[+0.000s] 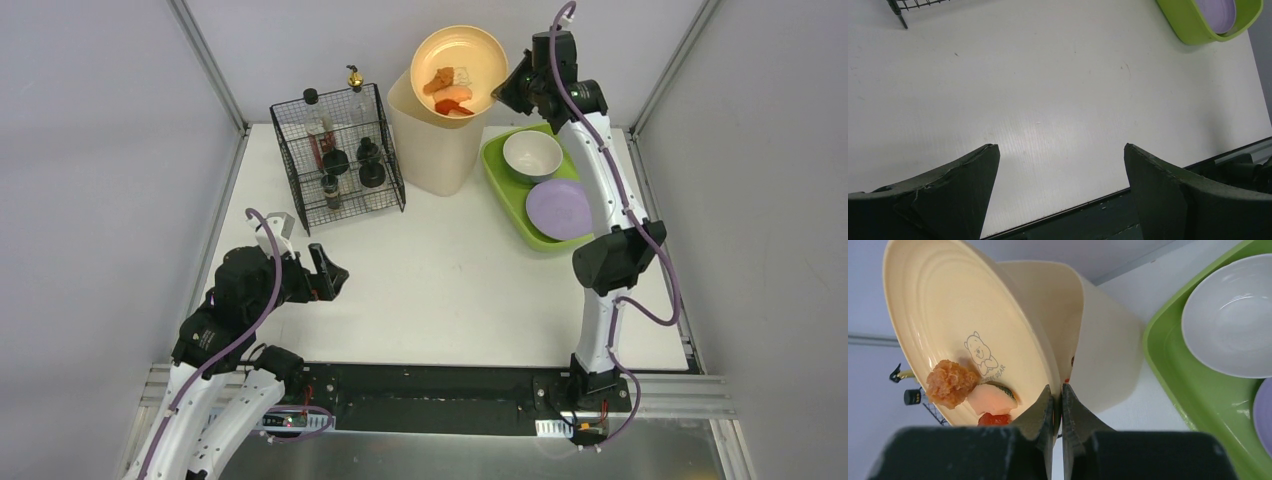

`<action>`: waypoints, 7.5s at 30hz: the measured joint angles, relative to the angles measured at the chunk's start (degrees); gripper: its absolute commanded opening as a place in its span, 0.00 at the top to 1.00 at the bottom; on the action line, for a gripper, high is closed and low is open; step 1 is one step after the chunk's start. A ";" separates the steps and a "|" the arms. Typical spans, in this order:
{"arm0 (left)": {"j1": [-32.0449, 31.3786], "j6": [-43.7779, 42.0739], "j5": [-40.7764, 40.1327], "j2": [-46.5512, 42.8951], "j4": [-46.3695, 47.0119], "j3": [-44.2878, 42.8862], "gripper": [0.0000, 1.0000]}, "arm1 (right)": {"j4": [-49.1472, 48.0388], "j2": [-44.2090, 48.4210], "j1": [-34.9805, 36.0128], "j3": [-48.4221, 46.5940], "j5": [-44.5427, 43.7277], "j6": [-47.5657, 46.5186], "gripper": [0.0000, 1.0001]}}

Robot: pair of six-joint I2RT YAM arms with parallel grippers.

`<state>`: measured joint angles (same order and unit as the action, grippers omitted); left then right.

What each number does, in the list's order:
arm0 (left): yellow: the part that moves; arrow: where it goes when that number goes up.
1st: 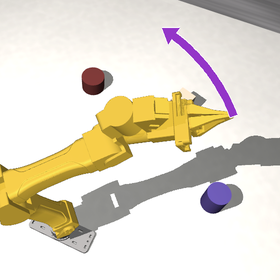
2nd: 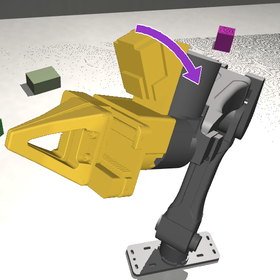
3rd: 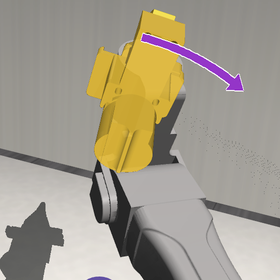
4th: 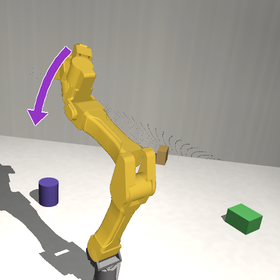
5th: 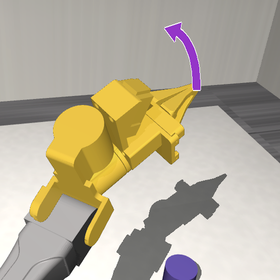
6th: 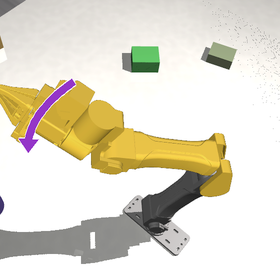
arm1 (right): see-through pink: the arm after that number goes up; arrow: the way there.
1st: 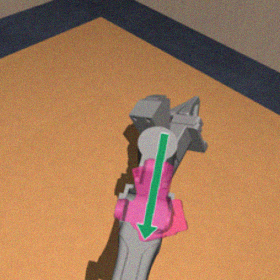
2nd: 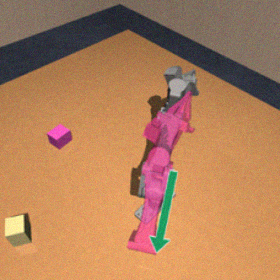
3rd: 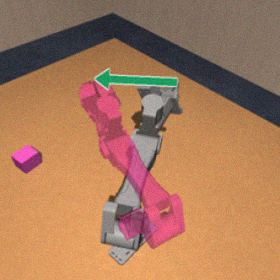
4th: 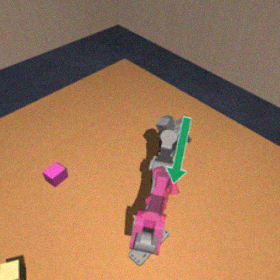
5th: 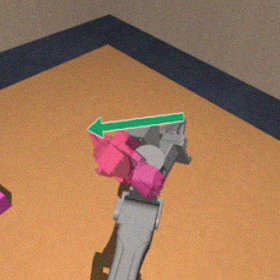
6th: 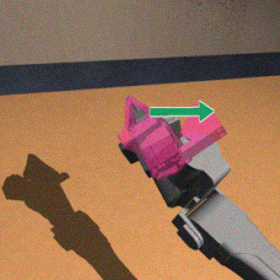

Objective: Clear the kitchen counter

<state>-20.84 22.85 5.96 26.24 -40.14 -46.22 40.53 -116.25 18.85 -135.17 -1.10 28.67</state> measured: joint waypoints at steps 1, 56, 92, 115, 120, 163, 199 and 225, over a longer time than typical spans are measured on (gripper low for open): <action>0.15 0.02 0.02 0.00 0.00 0.00 0.00 | -0.20 -0.31 -0.37 0.00 -0.68 0.02 1.00; 1.46 -0.15 0.09 -0.52 -0.02 0.00 0.00 | -65.26 -10.64 11.89 19.04 -27.69 -68.48 1.00; 1.46 -1.20 0.85 -0.55 -0.04 0.20 0.00 | -69.07 28.79 14.40 45.07 -40.48 -71.80 1.00; 1.46 -1.20 2.12 -0.09 -0.04 0.22 0.00 | -5.62 42.10 -20.68 51.56 -28.39 -16.33 1.00; 1.46 -1.20 2.60 -0.79 -0.04 0.24 0.00 | -4.24 39.45 -23.43 56.11 -23.34 -11.69 1.00; 1.46 -1.22 4.04 -1.22 -0.04 0.24 0.00 | -11.89 19.12 -27.50 63.47 -7.37 -2.27 0.46; 1.46 -0.85 4.26 1.25 0.00 0.24 0.00 | -3.96 53.81 -4.09 65.66 -14.56 -12.50 0.01; -17.46 7.87 -0.81 10.29 8.35 3.39 0.00 | -15.91 52.02 42.60 77.66 -29.29 -10.49 0.01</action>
<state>-38.30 30.72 5.15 36.53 -31.79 -42.83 24.62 -64.23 61.45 -57.52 -30.39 18.17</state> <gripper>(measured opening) 0.995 0.992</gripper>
